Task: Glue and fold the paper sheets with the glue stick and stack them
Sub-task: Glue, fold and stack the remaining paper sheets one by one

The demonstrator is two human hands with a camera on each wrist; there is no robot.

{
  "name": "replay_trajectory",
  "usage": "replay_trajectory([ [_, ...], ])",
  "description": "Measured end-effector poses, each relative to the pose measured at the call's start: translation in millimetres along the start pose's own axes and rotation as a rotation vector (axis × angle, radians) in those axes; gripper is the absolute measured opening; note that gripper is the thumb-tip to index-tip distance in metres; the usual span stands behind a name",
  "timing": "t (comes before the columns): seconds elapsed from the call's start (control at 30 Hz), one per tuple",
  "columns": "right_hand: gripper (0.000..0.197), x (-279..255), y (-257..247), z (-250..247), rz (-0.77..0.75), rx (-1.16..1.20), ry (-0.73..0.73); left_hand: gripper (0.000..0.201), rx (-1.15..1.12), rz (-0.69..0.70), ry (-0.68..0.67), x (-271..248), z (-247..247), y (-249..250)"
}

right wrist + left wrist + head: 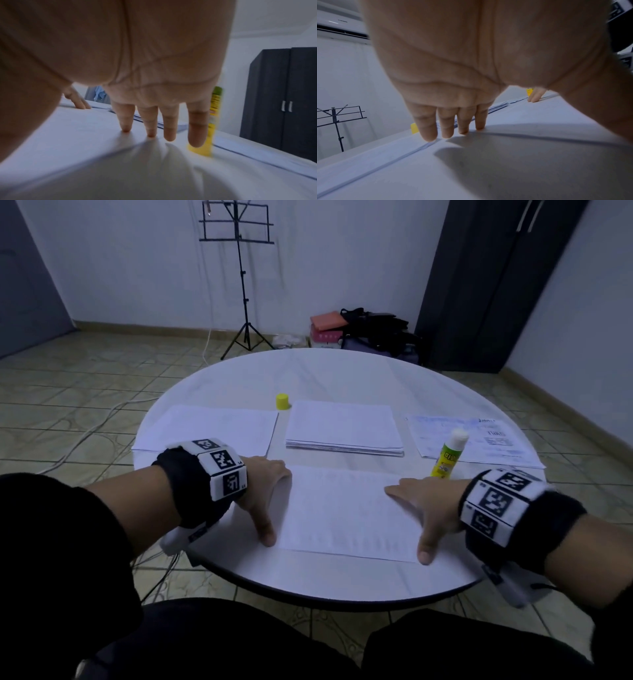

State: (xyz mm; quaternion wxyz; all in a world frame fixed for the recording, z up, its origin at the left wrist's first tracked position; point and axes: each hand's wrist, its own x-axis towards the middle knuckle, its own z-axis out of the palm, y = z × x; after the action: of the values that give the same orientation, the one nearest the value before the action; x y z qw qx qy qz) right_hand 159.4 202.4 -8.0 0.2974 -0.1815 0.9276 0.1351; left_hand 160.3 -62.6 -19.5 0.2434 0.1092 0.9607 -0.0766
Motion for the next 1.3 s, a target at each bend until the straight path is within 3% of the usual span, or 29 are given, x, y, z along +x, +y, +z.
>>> replay_trajectory([
  [0.17, 0.122, -1.3, 11.3, 8.3, -0.006, 0.115, 0.052, 0.148, -0.004, -0.056, -0.026, -1.4, -3.1, 6.7],
  [0.27, 0.135, 2.2, 7.9, 3.9, 0.0, 0.074, 0.036, 0.152, -0.017, -0.08, -0.048, -2.3, -5.2, 9.9],
  [0.4, 0.133, 3.7, 4.3, -1.3, 0.0, 0.028, 0.039, 0.148, -0.098, -0.099, -0.052, -2.9, -8.5, 11.7],
  [0.6, 0.137, 1.6, 2.8, 4.5, 0.044, 0.087, 0.023, 0.122, -0.489, -0.052, 0.014, -4.5, -11.4, 9.9],
  [0.77, 0.119, -10.2, 2.1, 13.8, 0.051, 0.18, 0.045, 0.089, -1.033, -0.059, 0.12, -17.6, 0.7, 6.5],
  [0.9, 0.087, -17.6, 2.5, 14.7, 0.04, 0.287, 0.069, 0.038, -0.965, -0.036, 0.178, -21.8, 15.4, 4.5],
  [1.03, 0.063, -14.7, 6.7, 11.1, 0.086, 0.554, 0.17, 0.039, -0.918, -0.006, 0.33, -26.6, 12.3, -3.1],
  [1.17, 0.044, -6.4, 3.5, 4.5, 0.102, 1.039, 0.275, 0.042, -0.978, 0.018, 0.492, -26.9, 2.1, -13.8],
  [1.3, 0.044, 7.9, -3.4, -11.6, 0.153, 1.103, 0.408, 0.033, -1.054, -0.024, 0.573, -14.1, -10.9, -18.1],
])
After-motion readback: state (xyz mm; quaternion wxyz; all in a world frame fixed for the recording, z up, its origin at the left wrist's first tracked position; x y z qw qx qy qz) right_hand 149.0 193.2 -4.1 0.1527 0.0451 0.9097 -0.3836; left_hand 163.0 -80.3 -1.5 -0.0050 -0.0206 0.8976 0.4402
